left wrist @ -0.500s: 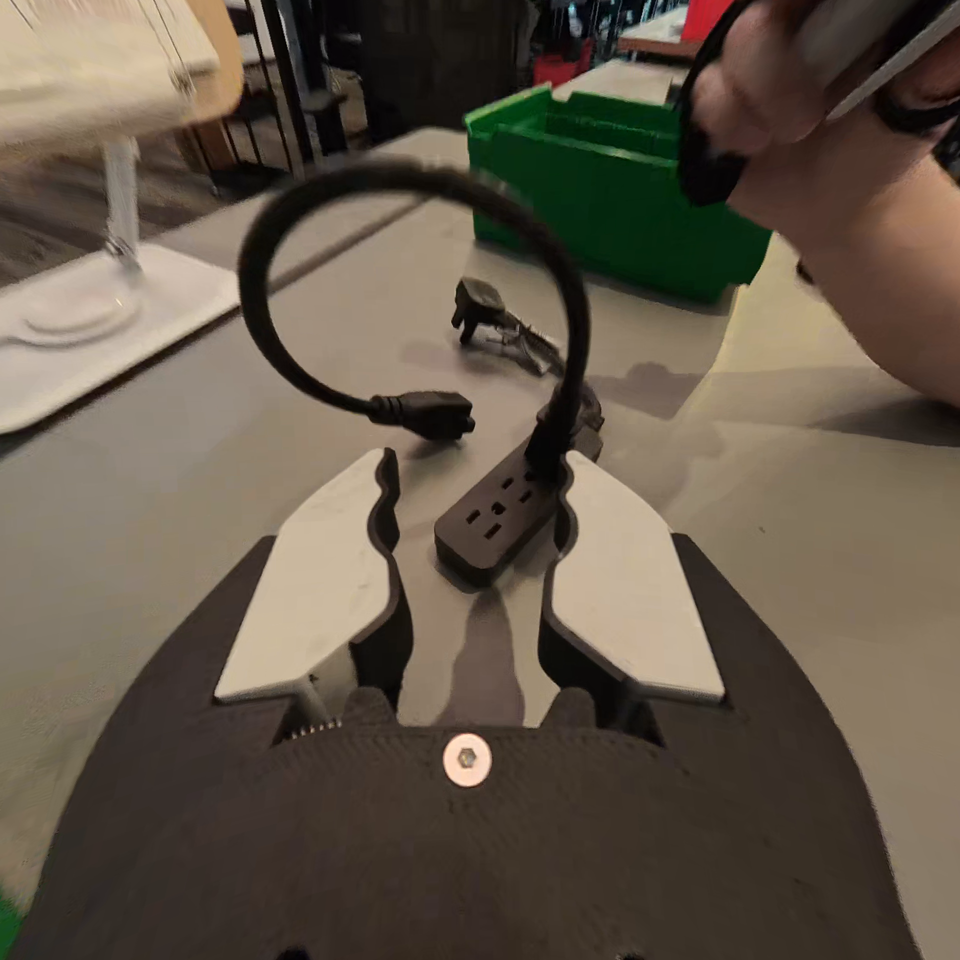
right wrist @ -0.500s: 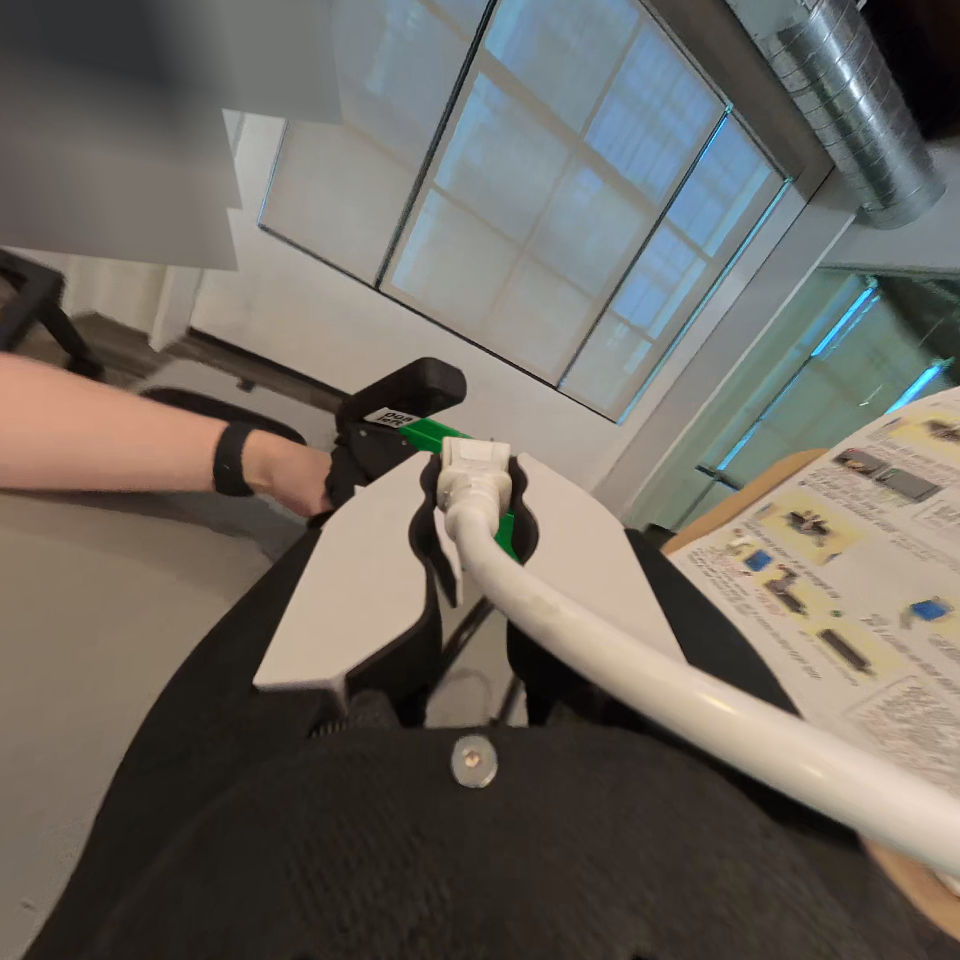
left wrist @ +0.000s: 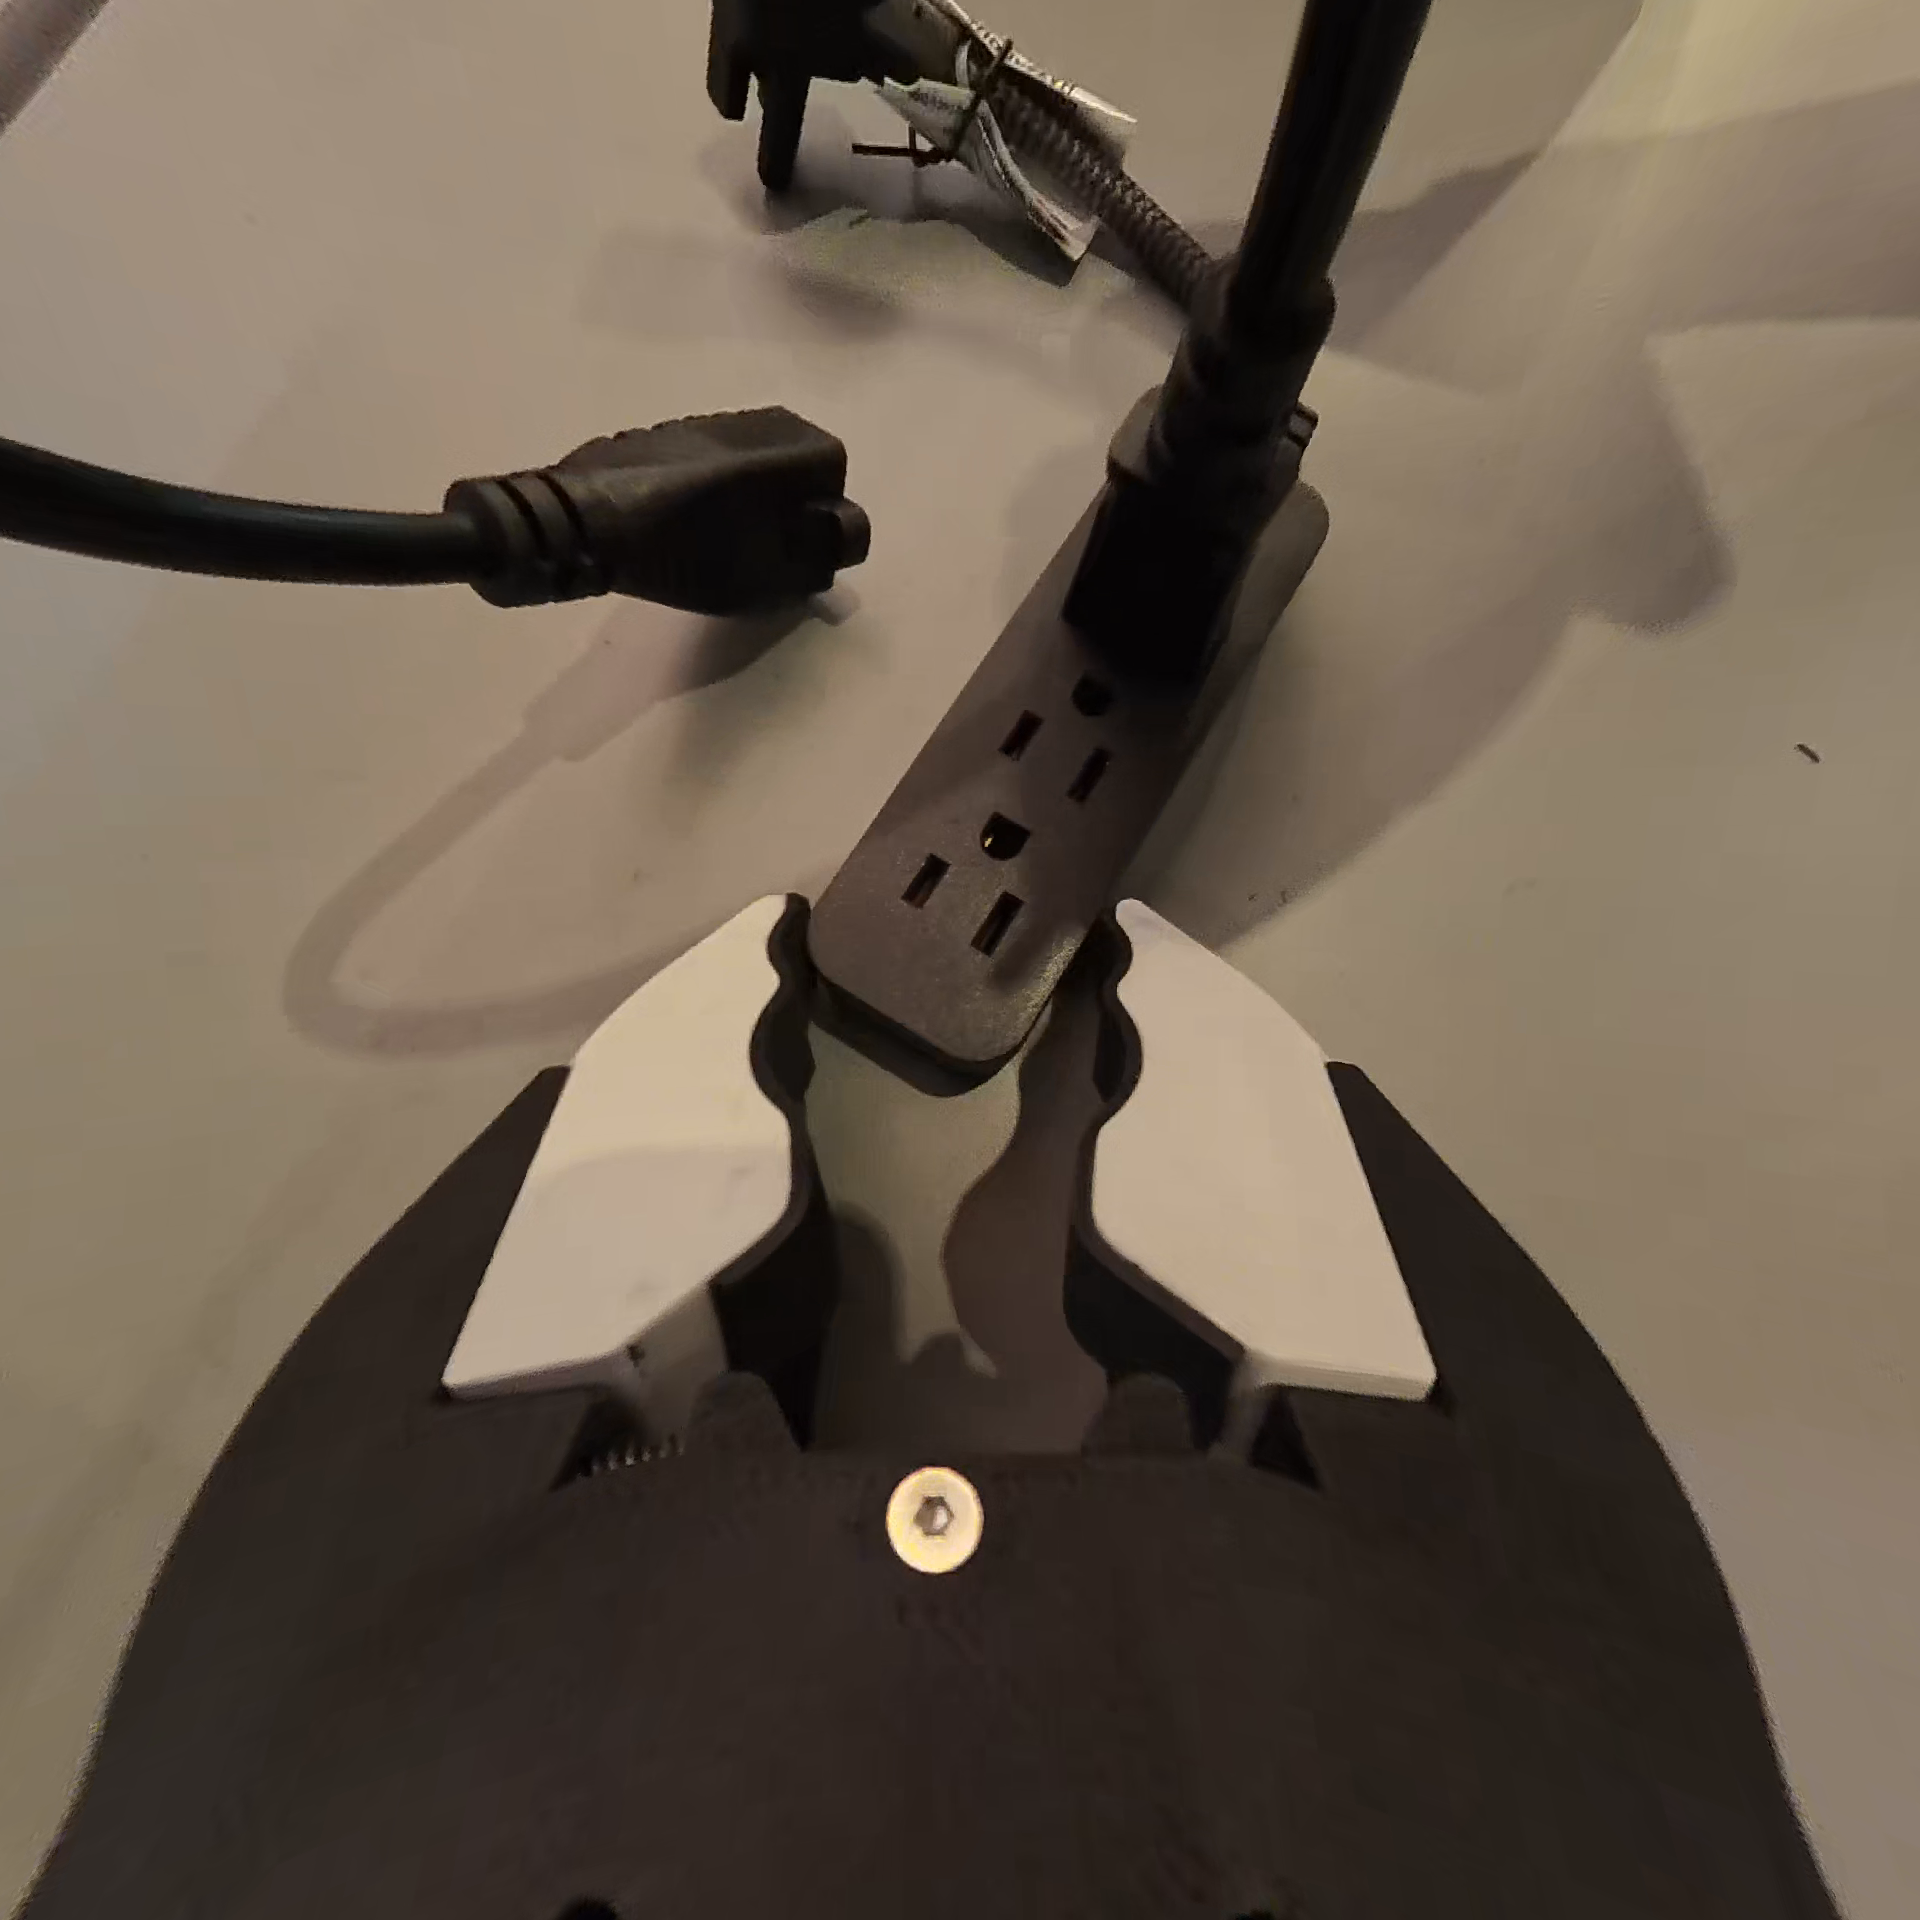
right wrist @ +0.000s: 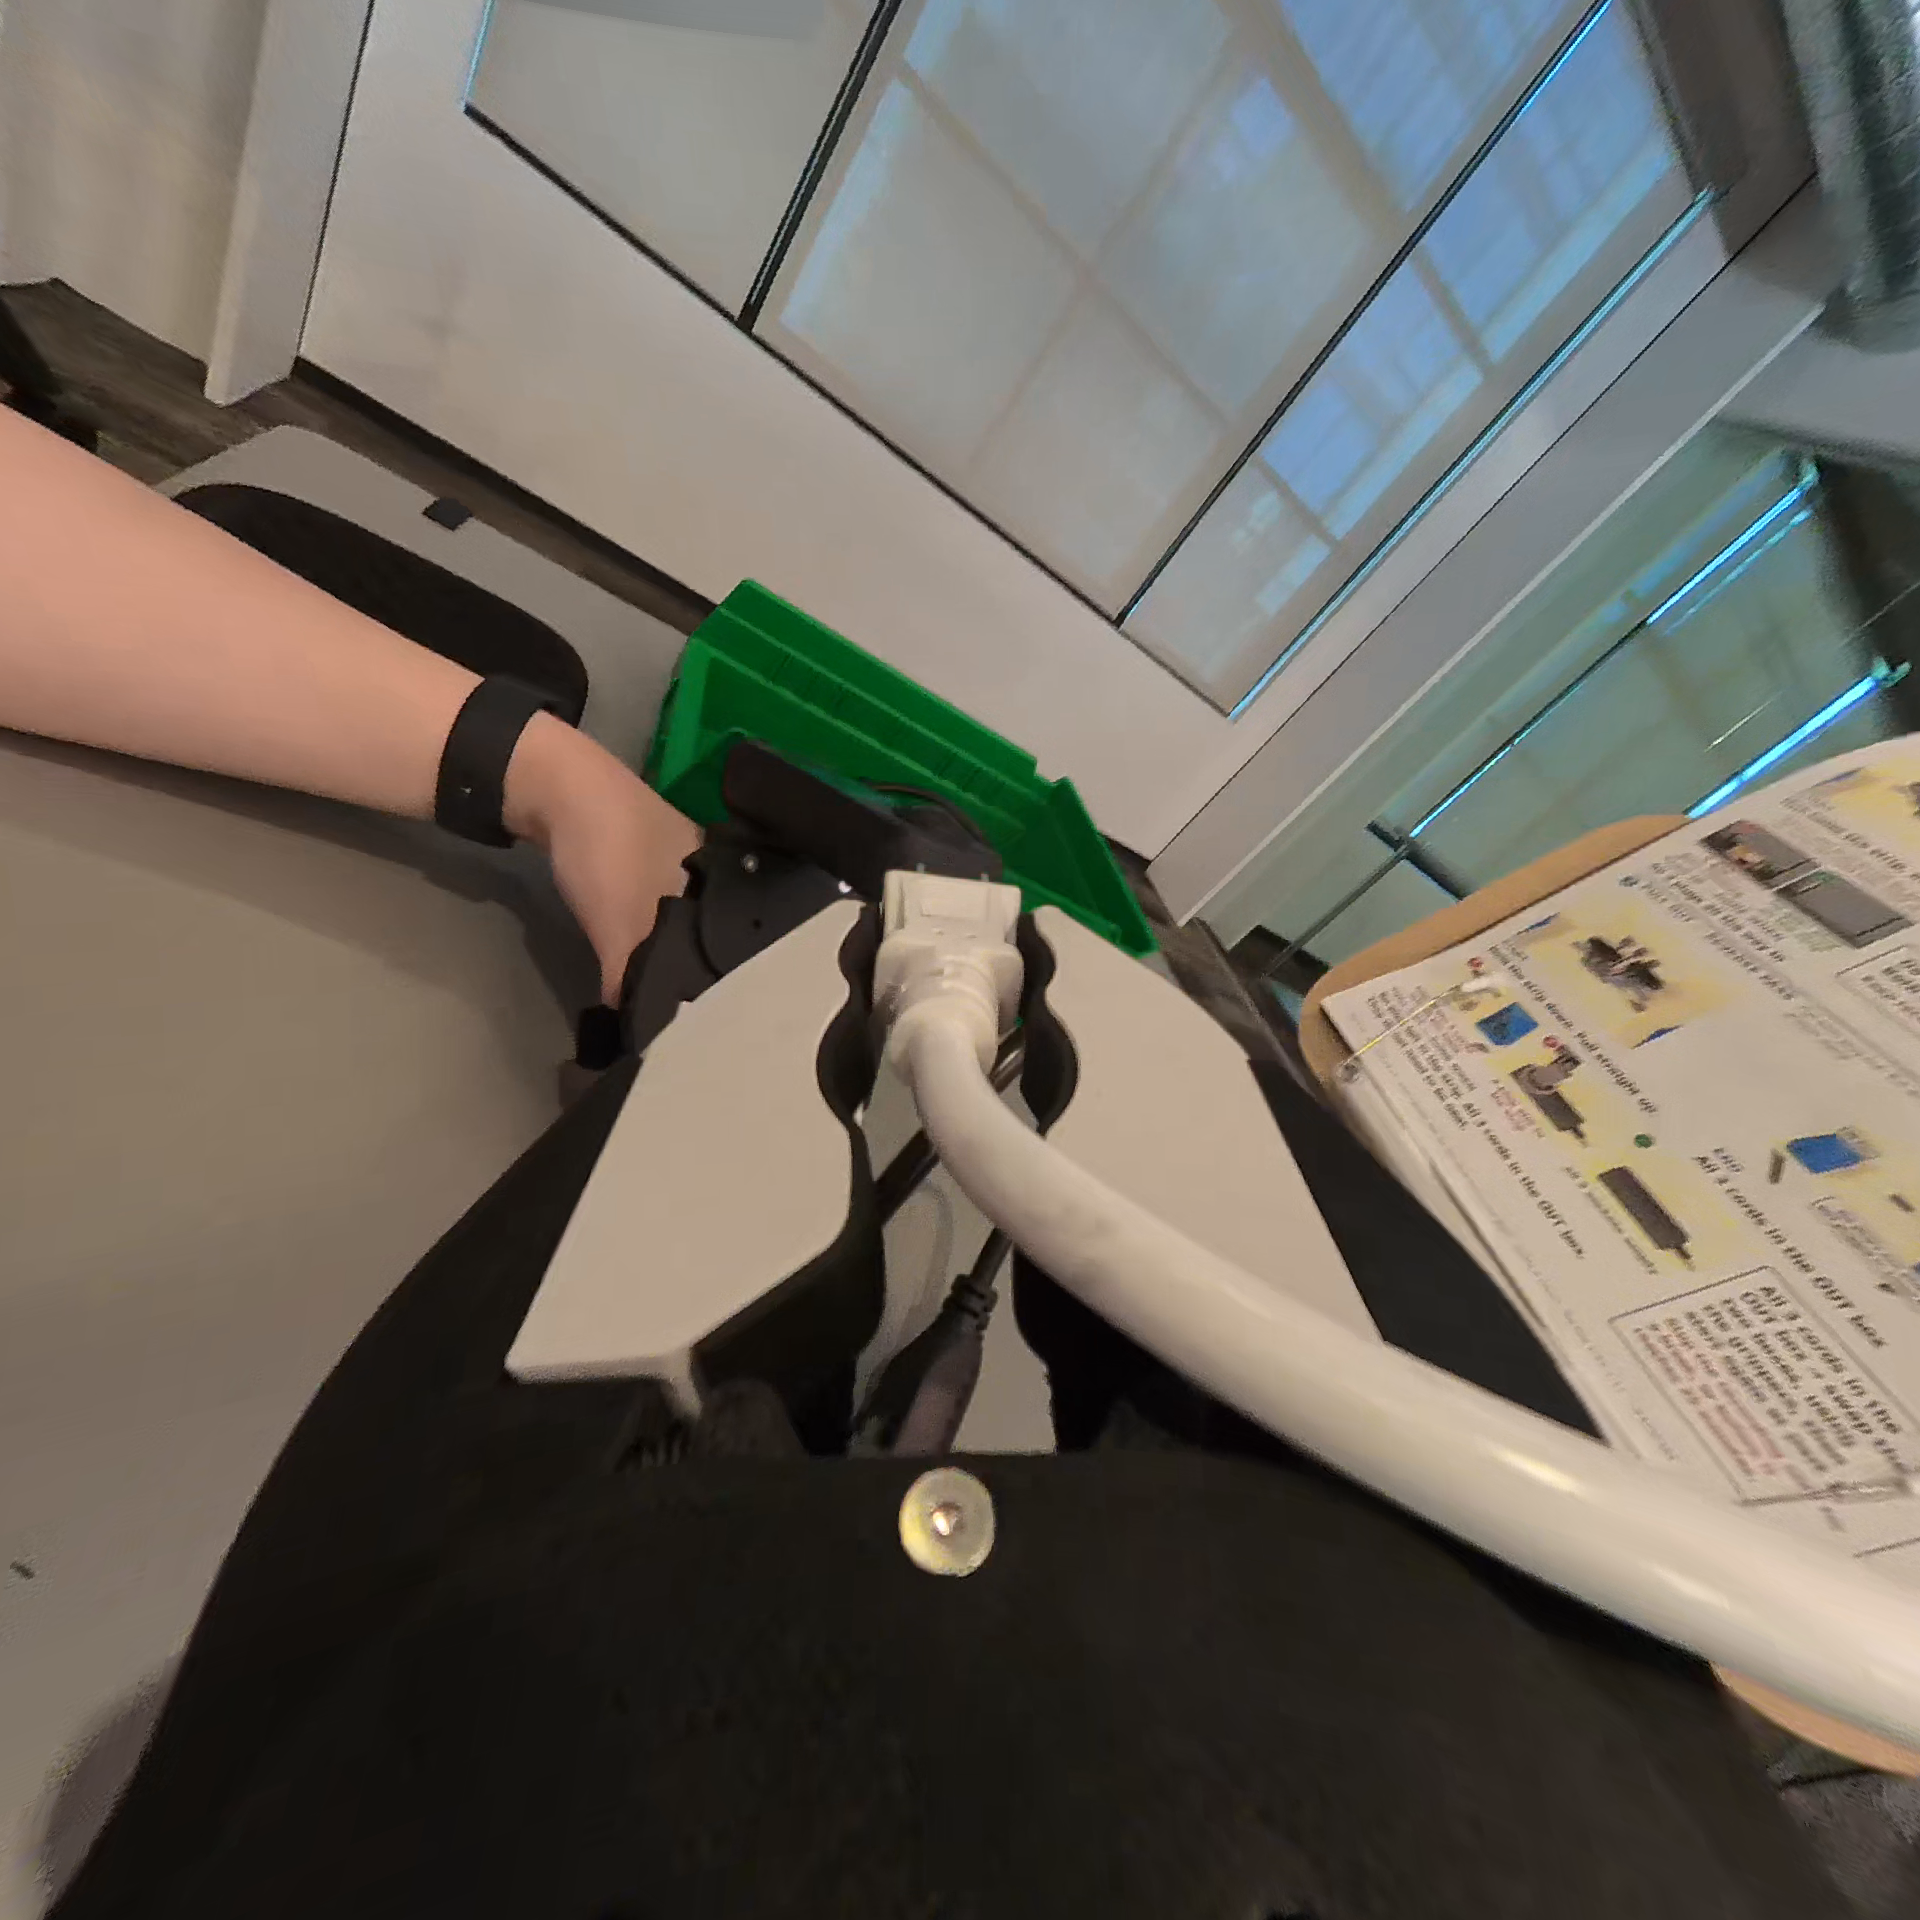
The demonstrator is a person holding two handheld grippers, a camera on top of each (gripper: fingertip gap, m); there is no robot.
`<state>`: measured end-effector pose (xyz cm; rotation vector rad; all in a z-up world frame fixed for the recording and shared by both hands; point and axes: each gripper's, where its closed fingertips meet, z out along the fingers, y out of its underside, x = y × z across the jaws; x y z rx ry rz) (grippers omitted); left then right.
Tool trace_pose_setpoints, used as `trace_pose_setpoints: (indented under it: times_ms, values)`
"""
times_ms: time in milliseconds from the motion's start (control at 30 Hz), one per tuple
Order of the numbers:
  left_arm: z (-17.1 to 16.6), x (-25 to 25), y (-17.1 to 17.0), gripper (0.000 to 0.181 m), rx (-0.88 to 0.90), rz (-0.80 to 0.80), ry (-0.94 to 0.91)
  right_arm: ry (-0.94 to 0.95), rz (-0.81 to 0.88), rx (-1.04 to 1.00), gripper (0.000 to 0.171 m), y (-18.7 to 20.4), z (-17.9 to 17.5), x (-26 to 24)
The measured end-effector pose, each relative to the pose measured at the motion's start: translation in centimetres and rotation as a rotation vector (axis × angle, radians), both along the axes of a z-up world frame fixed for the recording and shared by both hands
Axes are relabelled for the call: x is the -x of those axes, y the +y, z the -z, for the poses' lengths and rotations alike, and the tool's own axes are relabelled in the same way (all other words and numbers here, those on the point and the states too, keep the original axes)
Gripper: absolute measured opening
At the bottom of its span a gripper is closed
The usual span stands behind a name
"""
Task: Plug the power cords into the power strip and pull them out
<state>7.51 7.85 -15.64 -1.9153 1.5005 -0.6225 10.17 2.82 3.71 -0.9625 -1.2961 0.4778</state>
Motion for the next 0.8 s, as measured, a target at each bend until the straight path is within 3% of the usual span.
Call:
trace_pose_setpoints:
  times_ms: [200,567,800]
  values:
    - [-0.4,0.3,-0.2,0.049,-0.013,0.015,-0.013,-0.177,0.031,0.14,0.026,0.3,3.2,1.9]
    - [-1.0,0.5,-0.8,0.048,-0.032,0.02,-0.026,-0.435,0.156,0.202,0.026,1.7,7.9,2.3]
    - [-2.3,0.7,-1.3,0.047,-0.064,0.012,-0.044,-0.563,0.225,0.184,0.026,1.5,8.4,1.8]
